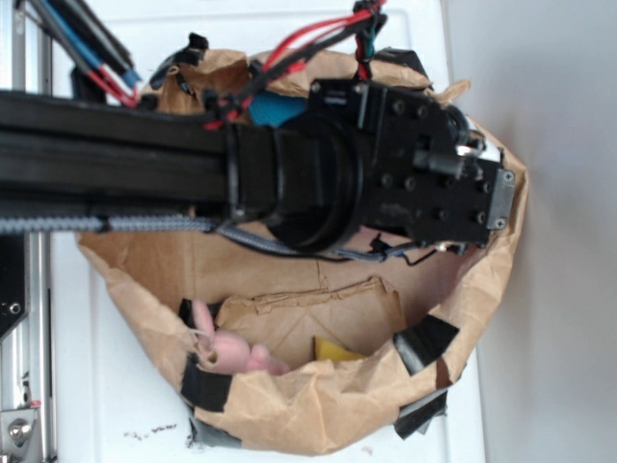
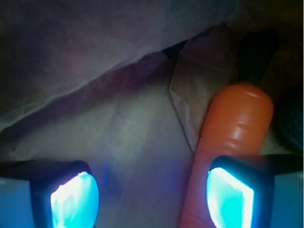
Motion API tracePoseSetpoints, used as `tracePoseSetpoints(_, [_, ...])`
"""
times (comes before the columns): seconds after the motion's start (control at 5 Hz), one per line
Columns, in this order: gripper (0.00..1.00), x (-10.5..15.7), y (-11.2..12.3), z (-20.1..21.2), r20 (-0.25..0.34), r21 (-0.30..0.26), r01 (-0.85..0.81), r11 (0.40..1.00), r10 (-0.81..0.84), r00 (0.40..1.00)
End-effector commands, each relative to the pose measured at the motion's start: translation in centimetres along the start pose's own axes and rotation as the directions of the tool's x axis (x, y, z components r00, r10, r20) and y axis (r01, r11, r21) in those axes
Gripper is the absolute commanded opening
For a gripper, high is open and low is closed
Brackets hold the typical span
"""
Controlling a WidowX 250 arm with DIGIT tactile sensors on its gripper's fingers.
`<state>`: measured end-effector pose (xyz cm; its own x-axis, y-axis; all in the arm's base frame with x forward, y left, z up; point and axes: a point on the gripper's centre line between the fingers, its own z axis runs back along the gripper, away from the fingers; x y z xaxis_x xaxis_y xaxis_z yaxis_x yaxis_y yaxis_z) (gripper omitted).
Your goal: Grab the carrot.
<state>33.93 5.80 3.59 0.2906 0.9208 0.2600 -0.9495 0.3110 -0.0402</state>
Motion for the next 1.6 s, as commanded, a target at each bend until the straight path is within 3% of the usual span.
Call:
tracePoseSetpoints(0.0, [1.00,3.1,-1.3,3.8,-0.064,-0.074,-0.033,0.997,0.028,0.998])
tracePoseSetpoints(0.4, [1.00,3.8,0.6,6.5,-0.056,-0.066,-0.068,0.995,0.064,0.996])
tracePoseSetpoints(0.8, [1.00,4.0,5.9,7.5,-0.060,-0.140,-0.066,0.988,0.058,0.997])
tracePoseSetpoints(1.0, [1.00,3.5,6.7,6.9,-0.042,-0.156,-0.074,0.985,0.069,0.997])
tracePoseSetpoints(1.4, [1.00,1.9,6.1,4.2,0.021,-0.113,-0.061,0.992,0.064,0.998])
